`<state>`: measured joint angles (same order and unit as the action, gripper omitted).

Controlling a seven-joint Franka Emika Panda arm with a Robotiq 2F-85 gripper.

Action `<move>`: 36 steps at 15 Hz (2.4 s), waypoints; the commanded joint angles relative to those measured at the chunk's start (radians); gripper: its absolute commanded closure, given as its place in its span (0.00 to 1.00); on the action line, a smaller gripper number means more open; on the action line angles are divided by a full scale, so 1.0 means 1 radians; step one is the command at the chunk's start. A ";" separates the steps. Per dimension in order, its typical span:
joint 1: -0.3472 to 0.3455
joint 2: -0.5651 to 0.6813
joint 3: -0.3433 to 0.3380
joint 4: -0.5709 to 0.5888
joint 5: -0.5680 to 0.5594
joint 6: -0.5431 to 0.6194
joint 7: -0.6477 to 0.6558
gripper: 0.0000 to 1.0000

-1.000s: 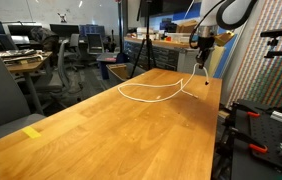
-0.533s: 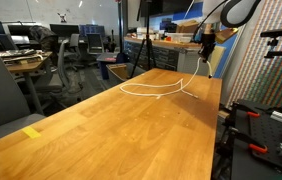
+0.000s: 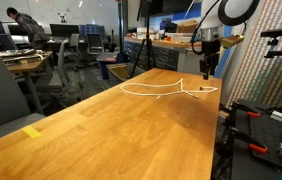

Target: Tie the knot using the rope

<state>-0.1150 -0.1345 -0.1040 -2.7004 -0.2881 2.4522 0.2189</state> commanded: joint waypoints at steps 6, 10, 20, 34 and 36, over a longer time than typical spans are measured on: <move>0.009 0.140 0.080 -0.023 -0.054 0.217 0.347 0.00; 0.060 0.187 0.066 -0.024 -0.039 0.246 0.433 0.00; 0.091 0.440 -0.092 0.088 -0.121 0.348 0.631 0.00; 0.217 0.679 -0.227 0.312 0.118 0.427 0.599 0.82; 0.221 0.696 -0.242 0.328 0.132 0.432 0.589 0.97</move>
<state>0.0792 0.4958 -0.3046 -2.4263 -0.1731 2.8382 0.8284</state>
